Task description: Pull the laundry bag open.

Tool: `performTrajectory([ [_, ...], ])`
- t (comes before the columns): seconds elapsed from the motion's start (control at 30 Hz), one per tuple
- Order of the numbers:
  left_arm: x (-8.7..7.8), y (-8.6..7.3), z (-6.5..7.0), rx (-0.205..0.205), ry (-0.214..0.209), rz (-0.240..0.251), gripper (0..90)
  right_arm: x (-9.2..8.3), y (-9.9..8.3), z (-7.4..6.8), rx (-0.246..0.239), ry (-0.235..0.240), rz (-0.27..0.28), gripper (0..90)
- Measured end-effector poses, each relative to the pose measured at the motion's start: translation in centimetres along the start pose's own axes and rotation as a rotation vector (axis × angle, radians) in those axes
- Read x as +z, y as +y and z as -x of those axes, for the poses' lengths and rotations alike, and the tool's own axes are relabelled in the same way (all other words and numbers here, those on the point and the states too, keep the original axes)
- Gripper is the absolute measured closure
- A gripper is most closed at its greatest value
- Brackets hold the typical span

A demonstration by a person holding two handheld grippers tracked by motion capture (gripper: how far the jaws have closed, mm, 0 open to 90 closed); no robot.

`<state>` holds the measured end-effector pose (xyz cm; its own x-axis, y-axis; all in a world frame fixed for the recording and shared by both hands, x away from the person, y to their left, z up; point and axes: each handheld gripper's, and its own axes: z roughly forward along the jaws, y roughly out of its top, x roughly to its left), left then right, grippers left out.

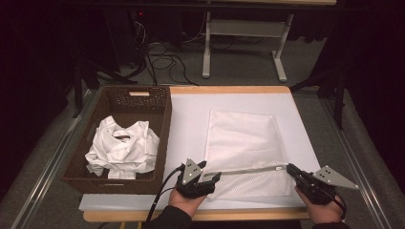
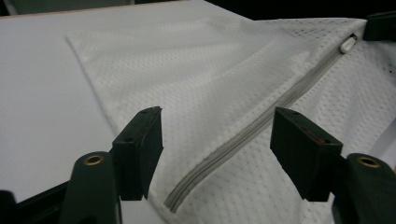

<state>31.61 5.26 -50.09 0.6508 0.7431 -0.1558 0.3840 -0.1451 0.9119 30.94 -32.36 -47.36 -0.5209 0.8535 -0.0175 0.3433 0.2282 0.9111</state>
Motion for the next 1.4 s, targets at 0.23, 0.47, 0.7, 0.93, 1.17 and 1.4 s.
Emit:
performTrajectory([
  [0.23,1.3,0.5,0.9,0.011,-0.013,0.000,36.4,-0.1,0.0,0.1,0.009,0.001,0.001,87.1],
  [0.47,2.5,0.9,1.8,0.031,-0.037,-0.001,38.4,-0.1,0.1,0.0,0.007,0.001,0.011,87.0],
  [0.7,3.7,1.4,2.8,0.050,-0.067,-0.007,40.4,-0.1,0.2,0.0,-0.010,0.008,0.012,87.0],
  [0.93,4.9,2.3,4.5,0.054,-0.095,0.019,44.1,-0.3,0.3,-0.1,-0.009,0.011,0.023,87.0],
  [1.17,6.5,3.0,6.1,0.068,-0.137,0.016,49.9,-0.1,0.5,0.0,-0.009,0.015,0.029,87.0],
  [1.4,8.3,3.3,7.9,0.090,-0.175,-0.017,64.4,-0.3,0.6,-0.2,-0.011,0.026,0.047,87.0],
])
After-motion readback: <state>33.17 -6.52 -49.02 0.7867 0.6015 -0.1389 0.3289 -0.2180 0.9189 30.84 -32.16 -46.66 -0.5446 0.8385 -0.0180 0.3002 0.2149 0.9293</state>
